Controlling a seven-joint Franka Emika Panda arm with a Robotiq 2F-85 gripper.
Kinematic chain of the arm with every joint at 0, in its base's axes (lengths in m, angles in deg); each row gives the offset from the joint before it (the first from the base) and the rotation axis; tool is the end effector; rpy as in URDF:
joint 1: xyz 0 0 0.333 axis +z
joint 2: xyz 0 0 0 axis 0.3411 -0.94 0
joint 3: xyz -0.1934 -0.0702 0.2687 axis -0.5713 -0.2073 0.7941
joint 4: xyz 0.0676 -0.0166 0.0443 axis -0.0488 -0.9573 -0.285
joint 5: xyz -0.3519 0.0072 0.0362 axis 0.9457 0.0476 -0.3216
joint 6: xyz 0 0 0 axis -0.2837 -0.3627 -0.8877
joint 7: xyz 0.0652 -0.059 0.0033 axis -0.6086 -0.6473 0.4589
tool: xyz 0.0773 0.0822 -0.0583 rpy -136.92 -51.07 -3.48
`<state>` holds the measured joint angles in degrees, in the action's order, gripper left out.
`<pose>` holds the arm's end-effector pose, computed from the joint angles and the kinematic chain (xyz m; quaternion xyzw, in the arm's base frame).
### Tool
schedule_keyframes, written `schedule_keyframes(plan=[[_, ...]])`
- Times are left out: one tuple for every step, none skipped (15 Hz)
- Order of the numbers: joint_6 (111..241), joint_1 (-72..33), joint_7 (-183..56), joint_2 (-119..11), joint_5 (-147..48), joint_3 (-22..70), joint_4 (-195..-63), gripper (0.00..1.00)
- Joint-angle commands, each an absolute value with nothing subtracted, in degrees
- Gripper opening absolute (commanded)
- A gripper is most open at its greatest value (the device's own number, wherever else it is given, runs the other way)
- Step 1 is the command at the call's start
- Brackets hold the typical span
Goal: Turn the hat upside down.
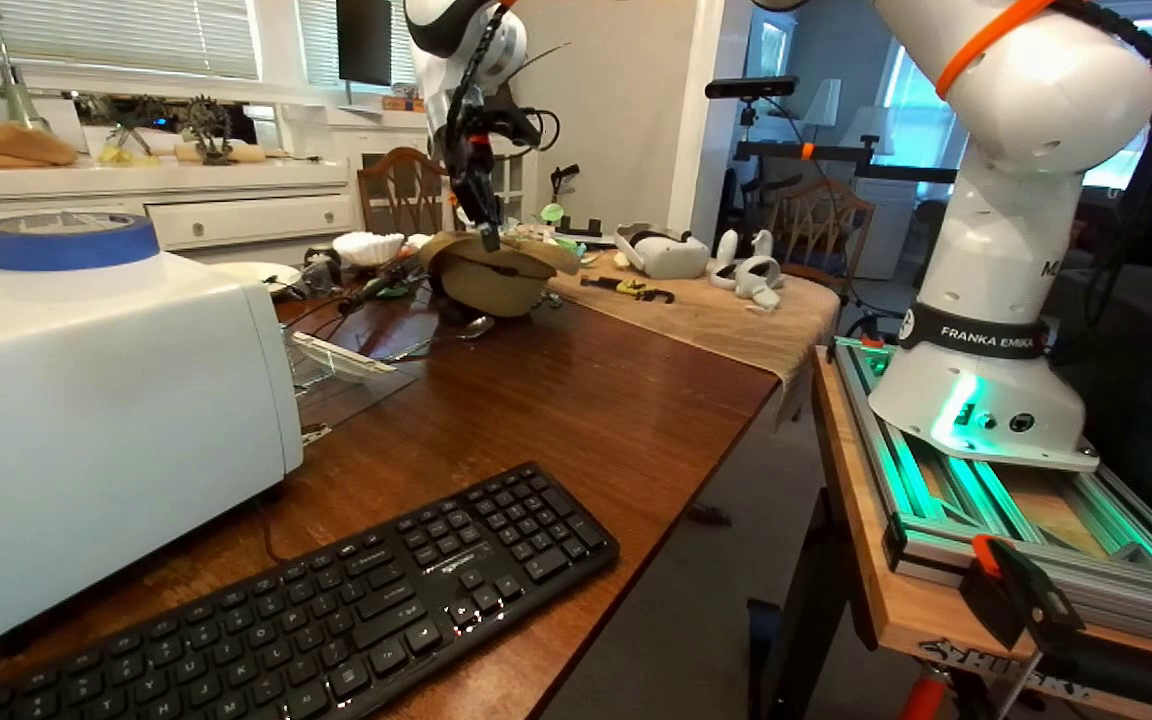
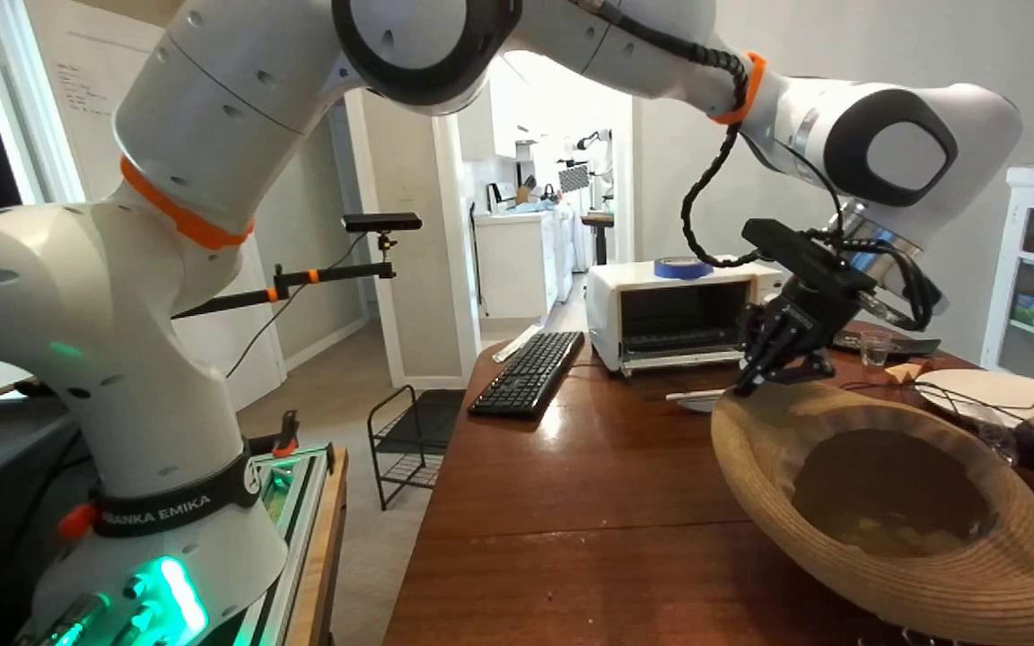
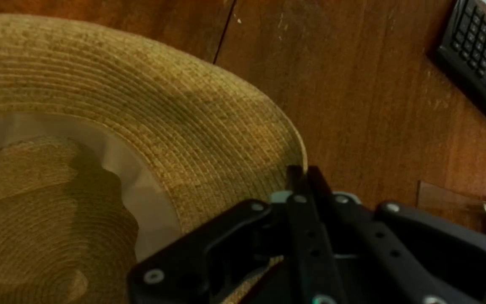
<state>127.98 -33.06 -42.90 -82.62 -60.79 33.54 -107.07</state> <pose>0.6551 -0.0825 0.2874 -0.9613 -0.0495 0.2198 0.1587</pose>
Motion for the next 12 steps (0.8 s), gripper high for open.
schedule_keyframes(plan=[[127.5,-30.7,-42.9,-85.3,-62.4,33.0,-104.9,0.01],[127.4,-30.2,-42.9,-86.0,-62.4,33.0,-104.5,0.01],[127.0,-29.9,-42.8,-86.5,-62.5,33.1,-104.1,0.01],[126.8,-29.7,-42.7,-86.9,-62.5,33.2,-103.9,0.01],[126.6,-29.4,-42.8,-87.2,-62.5,33.2,-103.5,0.01],[126.6,-29.2,-42.6,-87.5,-62.6,33.4,-103.2,0.01],[126.4,-29.0,-42.5,-87.8,-62.6,33.5,-102.9,0.01],[126.1,-28.8,-42.3,-88.2,-62.5,33.5,-102.4,0.01],[125.5,-28.7,-42.3,-88.5,-62.3,33.5,-102.0,0.01],[124.4,-28.6,-42.5,-88.9,-62.1,33.4,-101.5,0.29],[124.0,-28.6,-42.4,-89.1,-62.2,33.4,-101.1,0.3],[123.3,-28.7,-42.4,-89.2,-62.2,33.3,-100.9,0.36]])
